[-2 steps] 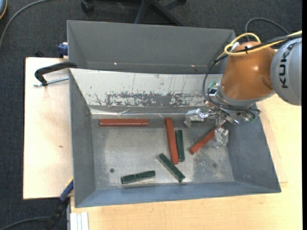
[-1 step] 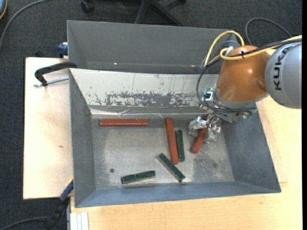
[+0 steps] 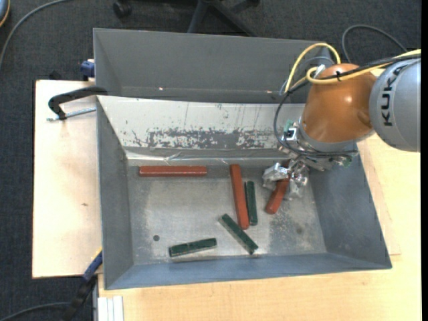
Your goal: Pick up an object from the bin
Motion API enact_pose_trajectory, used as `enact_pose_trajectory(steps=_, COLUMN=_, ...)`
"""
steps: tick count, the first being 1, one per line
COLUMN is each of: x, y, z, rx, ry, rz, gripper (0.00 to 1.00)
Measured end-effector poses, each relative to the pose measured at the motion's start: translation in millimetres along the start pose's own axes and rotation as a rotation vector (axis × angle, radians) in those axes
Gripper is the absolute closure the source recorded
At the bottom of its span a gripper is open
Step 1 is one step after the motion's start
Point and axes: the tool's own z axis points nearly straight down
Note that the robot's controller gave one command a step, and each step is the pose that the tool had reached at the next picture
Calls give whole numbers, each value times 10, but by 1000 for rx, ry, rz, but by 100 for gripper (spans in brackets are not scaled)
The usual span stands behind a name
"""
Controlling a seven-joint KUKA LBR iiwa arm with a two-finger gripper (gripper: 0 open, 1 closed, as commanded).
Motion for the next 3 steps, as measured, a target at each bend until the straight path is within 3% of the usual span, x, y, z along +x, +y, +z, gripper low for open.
enact_pose_trajectory(steps=2, x=3, y=28, z=-255, rx=-9, ry=4, rz=1, gripper=100)
enact_pose_trajectory(steps=3, x=-7, y=10, z=-487, rx=-2, ry=2, rz=2, gripper=100)
